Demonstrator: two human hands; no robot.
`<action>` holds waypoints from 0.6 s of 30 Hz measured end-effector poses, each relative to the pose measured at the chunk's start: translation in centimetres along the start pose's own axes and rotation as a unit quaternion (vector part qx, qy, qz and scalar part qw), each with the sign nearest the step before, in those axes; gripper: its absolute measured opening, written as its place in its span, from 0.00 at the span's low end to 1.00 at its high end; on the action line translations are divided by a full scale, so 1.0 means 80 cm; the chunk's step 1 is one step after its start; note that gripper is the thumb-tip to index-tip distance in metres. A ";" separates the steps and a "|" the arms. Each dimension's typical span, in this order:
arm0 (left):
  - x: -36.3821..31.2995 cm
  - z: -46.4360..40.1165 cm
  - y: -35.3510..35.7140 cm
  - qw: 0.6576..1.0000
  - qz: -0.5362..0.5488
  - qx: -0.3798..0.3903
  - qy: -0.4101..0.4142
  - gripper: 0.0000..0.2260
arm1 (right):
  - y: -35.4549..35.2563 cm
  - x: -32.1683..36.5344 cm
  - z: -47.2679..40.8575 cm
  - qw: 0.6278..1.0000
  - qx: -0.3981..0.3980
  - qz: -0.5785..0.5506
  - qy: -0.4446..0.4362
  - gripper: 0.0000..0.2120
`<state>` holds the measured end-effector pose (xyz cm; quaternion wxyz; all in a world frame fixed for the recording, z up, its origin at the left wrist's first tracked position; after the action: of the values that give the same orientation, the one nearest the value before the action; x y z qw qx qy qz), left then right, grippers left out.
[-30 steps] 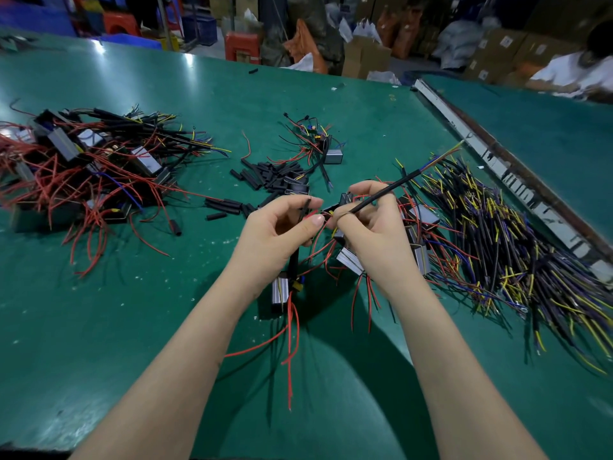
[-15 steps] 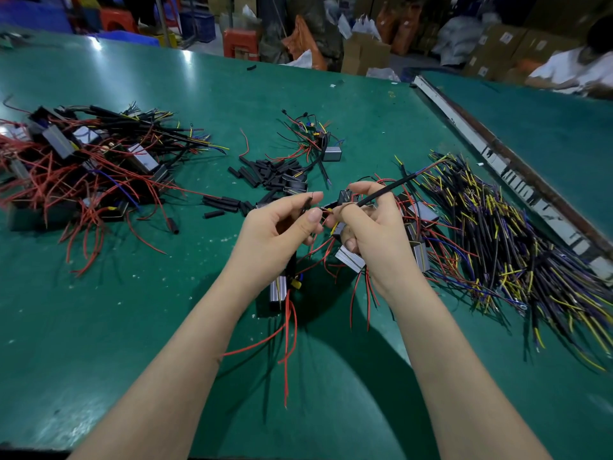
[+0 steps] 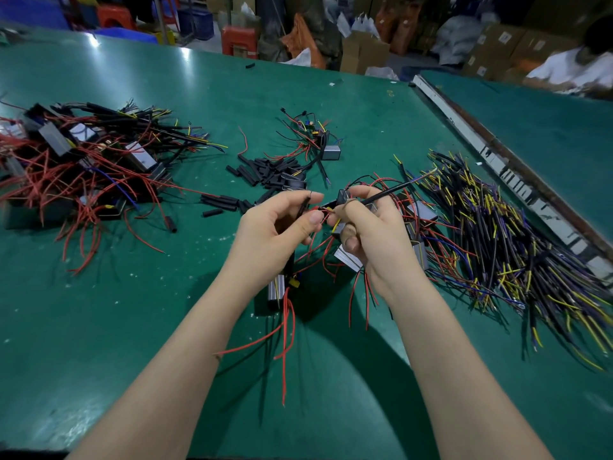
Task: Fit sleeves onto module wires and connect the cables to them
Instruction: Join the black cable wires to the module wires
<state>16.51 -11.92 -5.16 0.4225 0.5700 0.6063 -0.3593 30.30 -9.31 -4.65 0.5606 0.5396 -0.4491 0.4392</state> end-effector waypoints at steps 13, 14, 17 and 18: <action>-0.002 0.001 0.003 1.000 -0.019 -0.001 0.008 0.10 | -0.001 -0.009 -0.002 0.993 -0.006 -0.060 0.099 0.07; -0.001 0.000 0.003 1.000 -0.016 -0.008 0.001 0.09 | -0.002 -0.009 -0.002 0.993 -0.009 -0.058 0.098 0.07; 0.002 -0.001 0.004 0.999 -0.001 -0.025 -0.023 0.07 | -0.002 -0.012 -0.002 0.993 -0.021 -0.063 0.094 0.09; 0.003 0.000 0.004 0.999 0.009 -0.029 -0.034 0.06 | -0.001 -0.011 -0.002 0.993 -0.022 -0.067 0.090 0.09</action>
<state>16.86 -11.75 -5.37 0.4625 0.5508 0.5963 -0.3567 30.22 -9.17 -5.57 0.6385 0.5141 -0.3689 0.4380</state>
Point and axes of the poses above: each hand's wrist, its own z-axis away from the middle knuckle, its own y-axis out of the palm, x = y × z, the point moved 4 cm from there along -z, towards the middle knuckle, and after that the axes turned 5 degrees about -x, right-handed, at the moved point
